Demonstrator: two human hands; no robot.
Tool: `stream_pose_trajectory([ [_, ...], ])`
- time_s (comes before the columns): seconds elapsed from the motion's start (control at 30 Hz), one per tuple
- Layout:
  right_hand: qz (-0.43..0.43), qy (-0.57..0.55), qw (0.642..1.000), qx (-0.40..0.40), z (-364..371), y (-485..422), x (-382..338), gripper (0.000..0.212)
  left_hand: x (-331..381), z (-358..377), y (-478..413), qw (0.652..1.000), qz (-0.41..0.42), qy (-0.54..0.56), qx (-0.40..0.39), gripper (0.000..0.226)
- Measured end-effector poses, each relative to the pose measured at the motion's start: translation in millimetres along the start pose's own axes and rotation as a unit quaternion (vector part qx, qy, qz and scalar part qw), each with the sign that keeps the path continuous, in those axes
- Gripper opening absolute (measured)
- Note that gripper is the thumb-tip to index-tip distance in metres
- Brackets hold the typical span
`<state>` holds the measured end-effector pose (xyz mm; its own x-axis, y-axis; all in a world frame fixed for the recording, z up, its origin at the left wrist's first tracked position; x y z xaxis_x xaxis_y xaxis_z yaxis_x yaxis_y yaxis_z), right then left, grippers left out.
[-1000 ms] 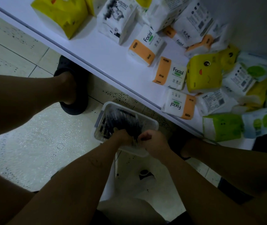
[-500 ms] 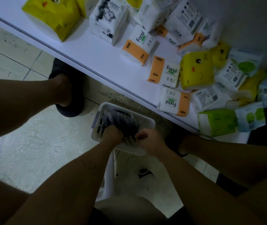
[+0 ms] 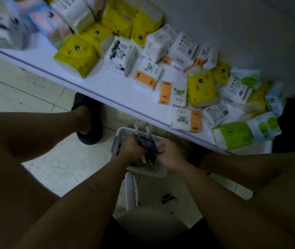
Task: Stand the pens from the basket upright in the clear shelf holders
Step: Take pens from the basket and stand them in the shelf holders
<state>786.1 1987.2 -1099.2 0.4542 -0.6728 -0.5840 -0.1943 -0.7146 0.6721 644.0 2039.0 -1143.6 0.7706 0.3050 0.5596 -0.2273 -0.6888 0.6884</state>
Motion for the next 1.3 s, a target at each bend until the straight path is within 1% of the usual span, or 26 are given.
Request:
stream_pose_trajectory([
  [0.07, -0.004, 0.0, 1.0, 0.01, -3.2, 5.7, -6.3, 0.021, 13.7, -17.1, 13.8, 0.999, 0.019, 0.015, 0.022, 0.035],
  [0.13, -0.022, -0.017, 1.0, 0.002, -4.5, 11.0, -13.9, 0.024, 26.4, -30.3, 27.4, 0.998, 0.044, 0.034, 0.028, 0.049],
  [0.17, -0.029, -0.023, 0.999, -0.001, -6.3, 13.8, -18.5, 0.024, 32.7, -35.7, 33.6, 0.997, 0.057, 0.04, 0.026, 0.05],
  [0.23, -0.04, -0.033, 0.999, 0.01, -13.0, 19.0, -30.1, 0.022, 44.3, -47.7, 46.9, 0.995, 0.075, 0.051, 0.035, 0.039],
  [0.33, -0.075, -0.081, 0.993, 0.041, -27.9, 26.7, -56.4, 0.019, 64.4, -75.8, 70.4, 0.985, 0.105, 0.106, 0.089, 0.013],
  [0.4, -0.127, -0.09, 0.986, 0.062, -39.1, 34.4, -81.5, 0.018, 82.5, -97.4, 87.7, 0.977, 0.141, 0.107, 0.12, 0.014],
  [0.47, -0.175, -0.104, 0.976, 0.079, -51.4, 45.8, -107.8, 0.02, 100.2, -121.4, 102.5, 0.969, 0.175, 0.077, 0.156, 0.018],
  [0.53, -0.213, -0.13, 0.965, 0.081, -63.8, 59.7, -131.7, 0.021, 117.6, -146.3, 116.0, 0.96, 0.202, 0.068, 0.183, 0.019],
  [0.63, -0.258, -0.149, 0.952, 0.072, -81.8, 85.6, -160.2, 0.014, 145.3, -173.3, 134.5, 0.95, 0.244, 0.072, 0.18, 0.015],
  [0.7, -0.291, -0.162, 0.94, 0.075, -99.3, 106.4, -179.5, 0.013, 168.7, -189.9, 151.5, 0.939, 0.285, 0.07, 0.177, 0.015],
  [0.73, -0.307, -0.177, 0.932, 0.077, -109.5, 118.6, -189.0, 0.015, 181.0, -197.9, 163.1, 0.932, 0.307, 0.069, 0.178, 0.011],
  [0.8, -0.347, -0.209, 0.911, 0.074, -129.8, 143.8, -210.9, 0.028, 204.8, -214.0, 188.6, 0.917, 0.347, 0.07, 0.184, 0.005],
  [0.87, -0.4, -0.207, 0.89, 0.073, -148.0, 171.9, -234.5, 0.04, 227.4, -228.6, 215.7, 0.9, 0.384, 0.076, 0.192, 0.013],
  [0.97, -0.463, -0.207, 0.859, 0.071, -169.3, 208.9, -262.9, 0.043, 259.4, -247.1, 256.4, 0.87, 0.442, 0.081, 0.202, 0.023],
  [1.13, -0.538, -0.221, 0.808, 0.09, -212.8, 261.1, -298.2, 0.03, 312.8, -271.9, 319.1, 0.822, 0.523, 0.088, 0.21, 0.048],
  [1.2, -0.561, -0.216, 0.793, 0.095, -230.7, 281.2, -309.9, 0.019, 332.2, -279.5, 340.9, 0.803, 0.548, 0.07, 0.223, 0.057],
  [1.3, -0.585, -0.214, 0.773, 0.125, -260.6, 308.0, -322.8, 0.003, 362.9, -288.2, 370.1, 0.776, 0.586, 0.037, 0.233, 0.077],
])
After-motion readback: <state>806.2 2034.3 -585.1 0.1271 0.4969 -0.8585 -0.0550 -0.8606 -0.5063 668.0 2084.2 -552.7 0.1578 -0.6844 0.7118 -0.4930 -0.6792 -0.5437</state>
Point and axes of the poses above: each hand's wrist, its own y-axis away from the middle knuckle, its own z-axis out of the palm, x = y × z, the point moved 7 cm from there along -y, towards the middle knuckle, and after that the axes turned 9 degrees about -y, right-handed, at the moved point
